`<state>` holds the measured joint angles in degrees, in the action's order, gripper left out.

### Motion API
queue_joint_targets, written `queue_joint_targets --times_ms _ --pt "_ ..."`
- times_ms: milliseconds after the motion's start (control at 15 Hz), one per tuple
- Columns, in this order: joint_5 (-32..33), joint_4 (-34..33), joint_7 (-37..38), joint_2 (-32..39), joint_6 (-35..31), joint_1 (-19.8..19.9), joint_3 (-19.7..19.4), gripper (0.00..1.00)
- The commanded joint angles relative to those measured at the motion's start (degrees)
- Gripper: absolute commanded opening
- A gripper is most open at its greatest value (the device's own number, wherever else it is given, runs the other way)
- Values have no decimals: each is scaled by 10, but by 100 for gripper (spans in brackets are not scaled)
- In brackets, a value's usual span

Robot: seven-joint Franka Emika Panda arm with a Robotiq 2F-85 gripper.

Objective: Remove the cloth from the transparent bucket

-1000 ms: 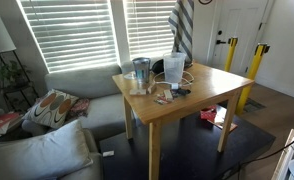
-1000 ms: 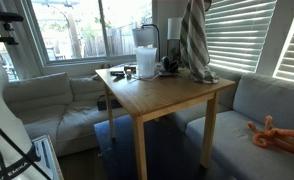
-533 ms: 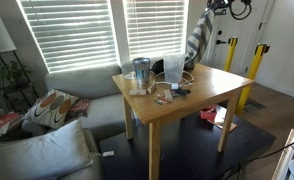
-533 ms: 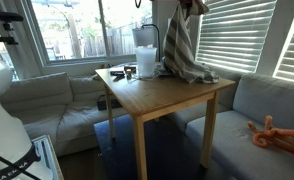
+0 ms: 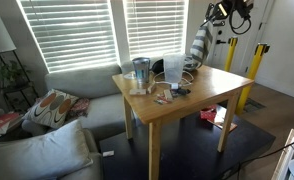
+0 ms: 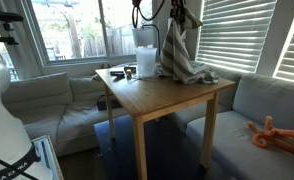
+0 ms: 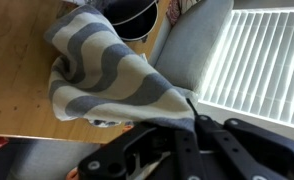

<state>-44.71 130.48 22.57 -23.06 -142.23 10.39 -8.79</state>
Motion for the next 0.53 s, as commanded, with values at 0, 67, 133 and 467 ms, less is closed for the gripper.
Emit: queue_joint_targets --times_ms 0,67,133,467 --pt "-37 -7 -103 51 -32 -40 -7 1" --pt "-46 -14 -129 71 -37 -48 -9 1" --pt "-56 -19 -154 90 -46 -54 -10 1" --pt "-96 -44 -244 182 -109 -59 -10 1"
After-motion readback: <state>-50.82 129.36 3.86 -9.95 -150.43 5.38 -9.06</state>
